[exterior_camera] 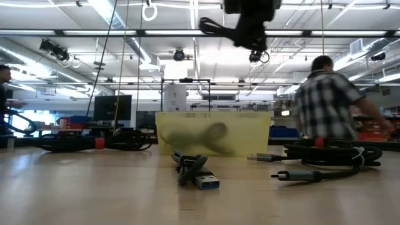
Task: Pick and place USB-C Cables
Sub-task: Put the black charger cable into the yellow bin
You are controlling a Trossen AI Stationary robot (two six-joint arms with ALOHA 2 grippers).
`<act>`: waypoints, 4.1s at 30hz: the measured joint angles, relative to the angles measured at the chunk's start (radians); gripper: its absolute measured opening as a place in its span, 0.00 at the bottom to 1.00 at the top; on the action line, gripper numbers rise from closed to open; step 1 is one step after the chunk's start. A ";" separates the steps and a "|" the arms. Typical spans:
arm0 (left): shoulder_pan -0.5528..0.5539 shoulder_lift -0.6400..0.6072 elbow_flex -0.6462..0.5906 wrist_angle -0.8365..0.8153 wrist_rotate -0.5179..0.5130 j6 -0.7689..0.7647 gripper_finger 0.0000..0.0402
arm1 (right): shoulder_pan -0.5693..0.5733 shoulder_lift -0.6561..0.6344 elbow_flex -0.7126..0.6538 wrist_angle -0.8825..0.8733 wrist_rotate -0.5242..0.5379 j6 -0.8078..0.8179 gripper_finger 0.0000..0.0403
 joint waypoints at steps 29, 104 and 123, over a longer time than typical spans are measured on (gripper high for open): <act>0.000 0.000 0.000 0.000 0.027 0.002 0.26 | -0.004 0.548 0.140 -0.101 0.017 -0.322 0.15; 0.000 0.000 0.000 0.001 0.027 -0.007 0.26 | -0.454 -0.110 -0.641 -0.038 0.353 0.084 0.57; 0.000 0.000 0.000 0.004 0.027 -0.007 0.26 | -0.516 0.045 -0.640 0.036 0.254 0.010 0.26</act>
